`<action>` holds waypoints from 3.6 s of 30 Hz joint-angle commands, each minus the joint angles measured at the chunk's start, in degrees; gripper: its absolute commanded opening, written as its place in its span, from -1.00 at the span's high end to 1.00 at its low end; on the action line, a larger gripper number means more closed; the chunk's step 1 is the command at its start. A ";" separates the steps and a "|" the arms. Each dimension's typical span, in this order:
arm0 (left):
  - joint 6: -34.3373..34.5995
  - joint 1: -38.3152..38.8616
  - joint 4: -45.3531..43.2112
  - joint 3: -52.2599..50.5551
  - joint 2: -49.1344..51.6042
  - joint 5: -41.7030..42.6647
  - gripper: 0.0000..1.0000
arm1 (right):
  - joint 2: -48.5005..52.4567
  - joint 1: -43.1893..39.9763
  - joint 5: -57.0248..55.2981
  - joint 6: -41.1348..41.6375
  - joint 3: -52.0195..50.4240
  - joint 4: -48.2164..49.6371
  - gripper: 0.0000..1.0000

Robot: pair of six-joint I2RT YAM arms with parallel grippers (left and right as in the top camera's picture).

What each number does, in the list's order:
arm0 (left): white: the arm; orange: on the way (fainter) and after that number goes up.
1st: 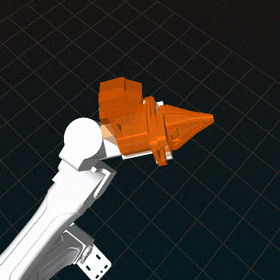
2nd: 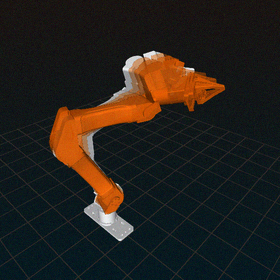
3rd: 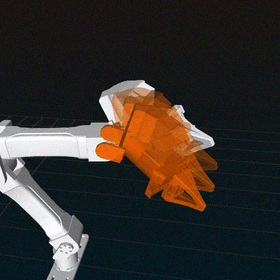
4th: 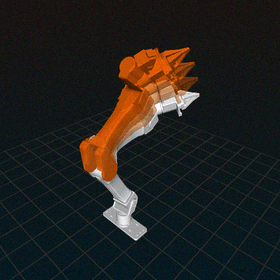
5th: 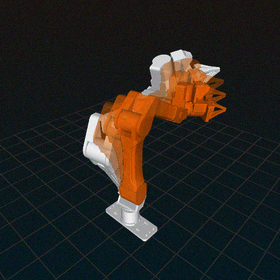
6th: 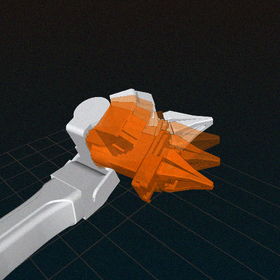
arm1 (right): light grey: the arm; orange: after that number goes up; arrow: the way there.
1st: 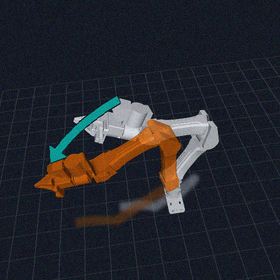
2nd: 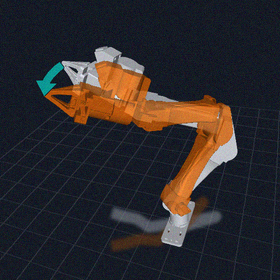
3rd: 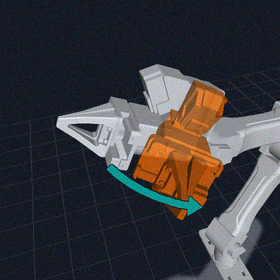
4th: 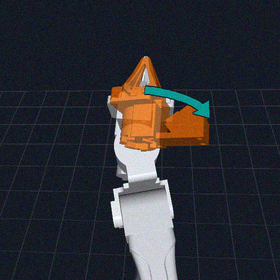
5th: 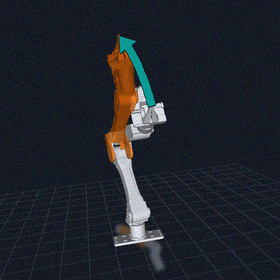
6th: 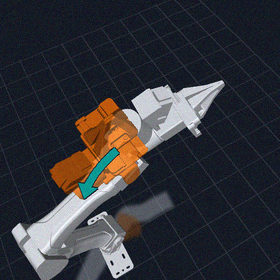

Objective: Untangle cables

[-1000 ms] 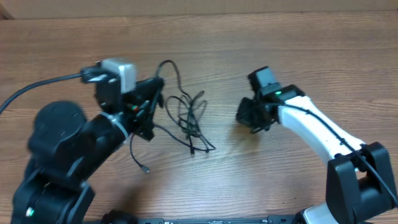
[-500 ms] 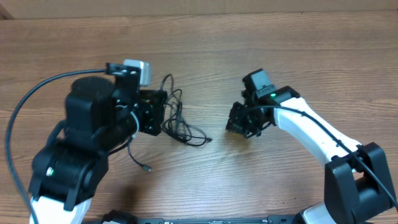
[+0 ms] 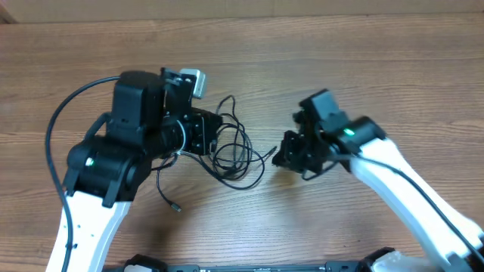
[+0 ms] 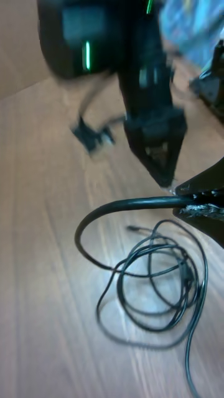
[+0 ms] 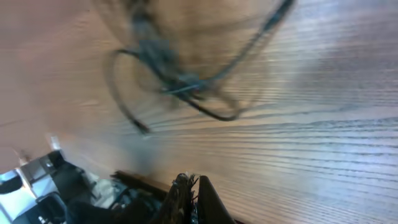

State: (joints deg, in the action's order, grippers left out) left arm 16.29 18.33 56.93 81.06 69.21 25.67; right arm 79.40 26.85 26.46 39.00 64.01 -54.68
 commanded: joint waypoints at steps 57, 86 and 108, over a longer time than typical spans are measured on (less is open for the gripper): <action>-3.43 -0.31 3.89 0.76 11.39 -6.62 0.92 | 1.01 14.51 -18.64 7.72 -12.85 24.37 0.26; -3.43 -0.31 4.81 0.74 11.47 -6.62 0.91 | 6.99 13.94 -16.48 14.58 -19.02 31.39 0.62; -3.41 -0.31 4.63 0.74 11.47 -6.62 0.91 | 6.99 13.94 -18.53 14.60 -18.97 28.39 0.56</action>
State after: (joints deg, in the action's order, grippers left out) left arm 13.10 18.26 61.73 81.06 80.79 19.42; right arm 85.65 40.91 8.95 53.74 45.28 -27.03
